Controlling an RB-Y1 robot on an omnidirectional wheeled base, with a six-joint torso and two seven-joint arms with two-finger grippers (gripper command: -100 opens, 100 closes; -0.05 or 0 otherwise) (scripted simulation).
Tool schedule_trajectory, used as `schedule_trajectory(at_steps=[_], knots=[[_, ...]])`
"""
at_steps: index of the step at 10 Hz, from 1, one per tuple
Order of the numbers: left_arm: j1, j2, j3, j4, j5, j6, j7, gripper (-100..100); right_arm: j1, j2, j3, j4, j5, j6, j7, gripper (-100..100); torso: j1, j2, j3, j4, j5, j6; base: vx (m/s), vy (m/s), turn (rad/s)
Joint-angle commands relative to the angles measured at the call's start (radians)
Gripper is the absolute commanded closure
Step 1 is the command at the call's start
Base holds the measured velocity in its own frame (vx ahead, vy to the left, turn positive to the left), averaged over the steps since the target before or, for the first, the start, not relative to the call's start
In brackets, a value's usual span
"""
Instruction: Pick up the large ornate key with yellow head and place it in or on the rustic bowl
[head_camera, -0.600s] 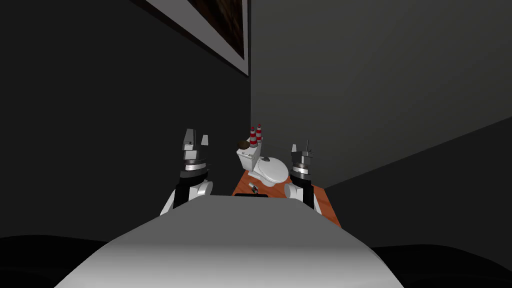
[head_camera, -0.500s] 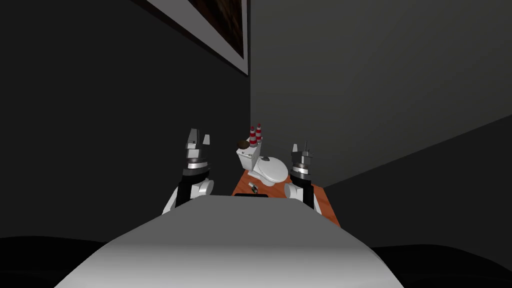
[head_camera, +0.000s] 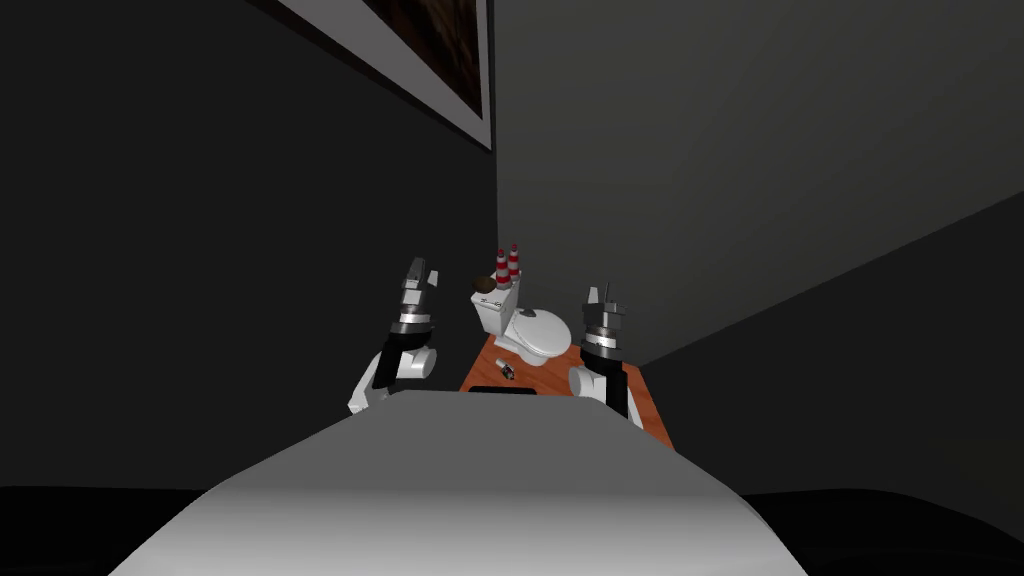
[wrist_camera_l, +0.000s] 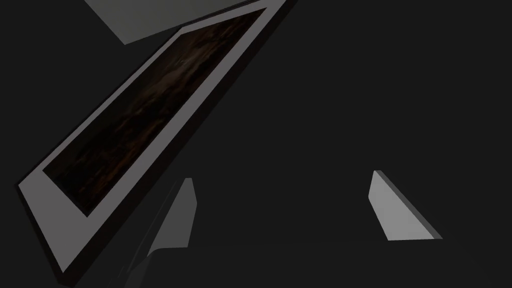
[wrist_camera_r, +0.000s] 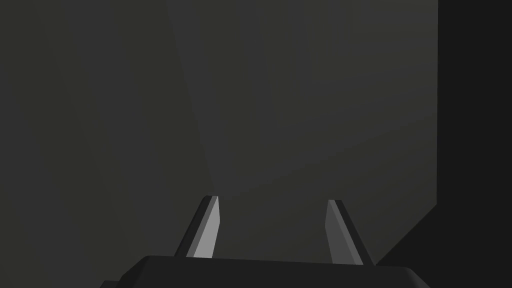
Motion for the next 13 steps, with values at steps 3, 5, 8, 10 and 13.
schedule_trajectory(at_steps=[3, 5, 8, 10, 13], knots=[[-0.101, 0.024, -0.006, 0.093, 0.017, 0.093, 0.004, -100, 0.000, 0.000, 0.000, 0.000, 0.000, 0.000, 0.000, 0, 0.000, -0.003, -0.002, -0.001, 0.000, 0.000, -0.062, -0.017, -0.026], [-0.161, 0.031, -0.009, 0.145, 0.023, 0.146, 0.005, -100, 0.000, 0.000, 0.000, 0.000, 0.000, 0.000, 0.000, 0, 0.000, -0.003, -0.002, -0.001, 0.000, 0.000, -0.057, -0.011, -0.018], [-0.215, 0.038, -0.011, 0.197, 0.029, 0.195, 0.005, -100, 0.000, 0.000, 0.000, 0.000, 0.000, 0.000, 0.000, 0, -0.001, -0.004, -0.002, -0.001, 0.000, 0.000, -0.043, -0.018, -0.020], [-0.266, 0.045, -0.013, 0.249, 0.035, 0.243, 0.005, -100, 0.000, 0.000, 0.000, 0.000, 0.000, 0.000, 0.000, 0, -0.001, -0.004, -0.002, -0.001, 0.000, 0.000, -0.044, -0.015, -0.023], [-0.358, 0.057, -0.015, 0.342, 0.046, 0.329, 0.003, -100, 0.000, 0.000, 0.000, 0.000, 0.000, 0.000, 0.000, 0, 0.000, -0.004, -0.002, -0.001, 0.000, 0.000, -0.051, -0.011, -0.025]])
